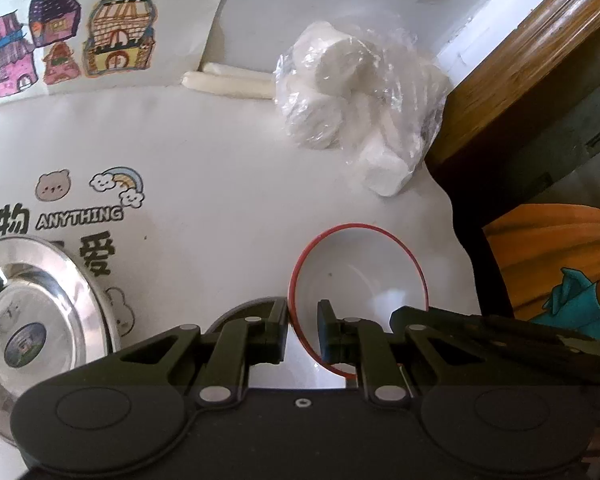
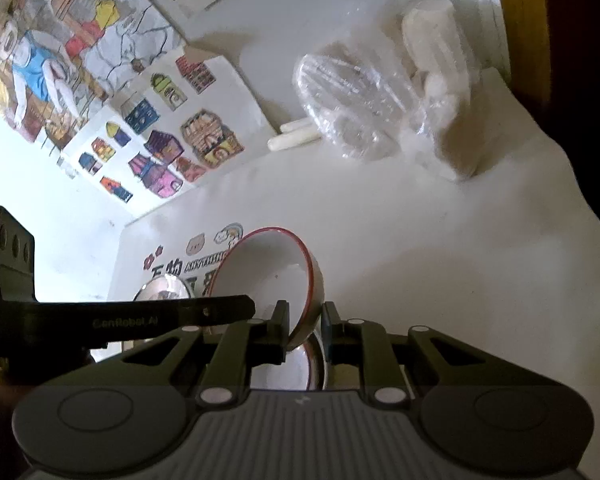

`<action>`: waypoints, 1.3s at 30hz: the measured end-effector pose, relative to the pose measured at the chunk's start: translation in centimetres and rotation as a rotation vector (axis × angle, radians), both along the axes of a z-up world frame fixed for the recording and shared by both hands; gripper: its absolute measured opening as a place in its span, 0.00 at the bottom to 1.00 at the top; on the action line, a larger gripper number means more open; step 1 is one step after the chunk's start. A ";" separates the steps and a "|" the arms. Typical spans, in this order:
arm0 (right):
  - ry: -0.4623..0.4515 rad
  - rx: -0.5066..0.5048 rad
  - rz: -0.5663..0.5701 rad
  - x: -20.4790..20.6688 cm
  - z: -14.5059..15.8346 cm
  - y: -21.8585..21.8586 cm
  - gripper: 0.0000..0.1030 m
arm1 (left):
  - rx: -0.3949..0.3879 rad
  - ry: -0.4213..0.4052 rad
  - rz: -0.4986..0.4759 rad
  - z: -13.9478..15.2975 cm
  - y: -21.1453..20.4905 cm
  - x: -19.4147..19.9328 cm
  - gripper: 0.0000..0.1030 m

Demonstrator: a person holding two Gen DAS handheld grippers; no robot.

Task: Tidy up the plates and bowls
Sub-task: 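Lift the second white bowl with both grippers toward the bowl stack, then lower the second white bowl into the first white bowl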

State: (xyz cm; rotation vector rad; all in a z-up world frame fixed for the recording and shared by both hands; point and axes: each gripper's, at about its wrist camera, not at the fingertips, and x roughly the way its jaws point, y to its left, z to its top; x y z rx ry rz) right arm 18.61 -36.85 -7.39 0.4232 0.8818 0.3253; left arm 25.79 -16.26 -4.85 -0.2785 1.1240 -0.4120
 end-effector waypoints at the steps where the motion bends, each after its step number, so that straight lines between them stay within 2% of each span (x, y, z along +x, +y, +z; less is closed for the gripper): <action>1: 0.003 0.001 0.007 -0.1 -0.1 0.2 0.18 | 0.003 0.000 0.002 0.0 0.1 -0.2 0.15; 14: 0.073 -0.010 0.084 -1.5 -1.8 1.7 0.19 | 0.057 0.070 0.011 -1.7 1.1 -2.4 0.15; 39: 0.117 -0.021 0.150 -0.7 -2.9 2.7 0.19 | 0.109 0.110 0.044 -2.5 1.1 -2.6 0.15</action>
